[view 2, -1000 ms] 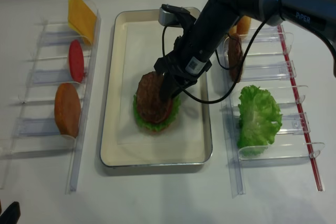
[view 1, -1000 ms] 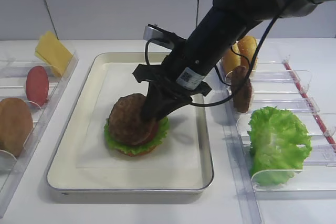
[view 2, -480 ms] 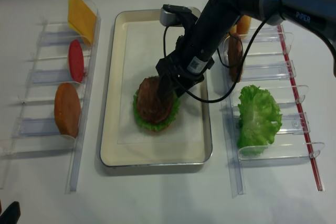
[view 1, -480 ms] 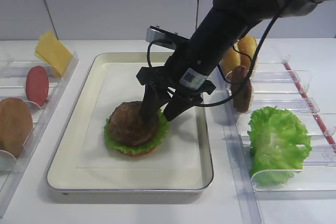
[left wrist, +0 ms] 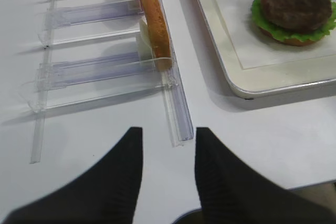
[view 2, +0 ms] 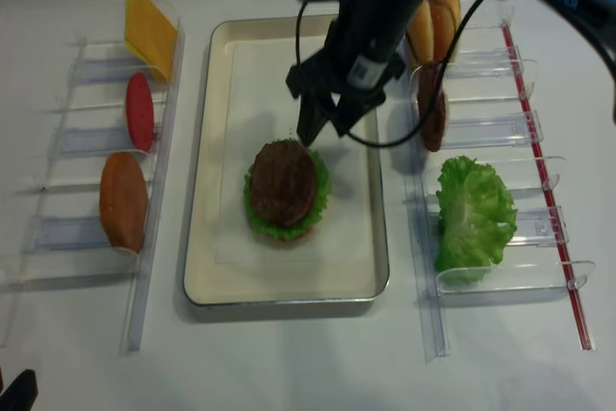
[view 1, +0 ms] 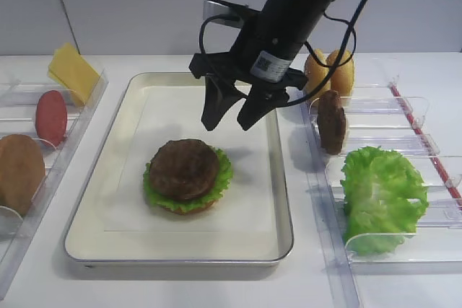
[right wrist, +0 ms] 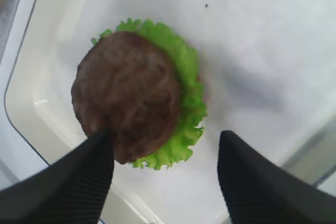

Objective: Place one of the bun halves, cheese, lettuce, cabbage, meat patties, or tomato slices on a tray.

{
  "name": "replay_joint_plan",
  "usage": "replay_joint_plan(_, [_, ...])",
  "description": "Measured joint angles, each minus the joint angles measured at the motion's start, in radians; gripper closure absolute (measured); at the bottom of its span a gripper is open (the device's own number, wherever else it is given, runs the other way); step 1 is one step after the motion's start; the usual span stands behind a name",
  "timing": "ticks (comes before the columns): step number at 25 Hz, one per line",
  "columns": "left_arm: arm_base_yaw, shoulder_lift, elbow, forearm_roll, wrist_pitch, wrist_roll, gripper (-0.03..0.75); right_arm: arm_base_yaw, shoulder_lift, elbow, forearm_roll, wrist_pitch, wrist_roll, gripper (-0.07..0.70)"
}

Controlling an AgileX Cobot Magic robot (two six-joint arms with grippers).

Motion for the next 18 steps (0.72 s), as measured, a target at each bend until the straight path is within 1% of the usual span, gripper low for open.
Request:
replay_joint_plan(4, [0.0,0.0,0.0,0.0,0.0,0.0,0.483,0.0,-0.03,-0.005,-0.064,0.007,0.066,0.188])
replay_joint_plan(8, [0.0,0.0,0.0,0.0,0.0,0.0,0.483,0.0,-0.114,-0.005,-0.21,0.013,0.169,0.188])
replay_joint_plan(10, [0.0,0.0,0.0,0.0,0.0,0.0,0.483,0.0,-0.167,-0.005,-0.264,0.018,0.204,0.188])
replay_joint_plan(13, [0.0,0.0,0.0,0.0,0.0,0.0,0.483,0.0,-0.259,-0.005,-0.326,0.024,0.236,0.188])
replay_joint_plan(16, [0.0,0.0,0.0,0.0,0.0,0.0,0.483,0.0,-0.345,-0.005,-0.354,0.029,0.255,0.188])
replay_joint_plan(18, [0.0,0.0,0.0,0.0,0.0,0.0,0.483,0.0,-0.408,0.018,-0.37,0.031,0.259,0.188])
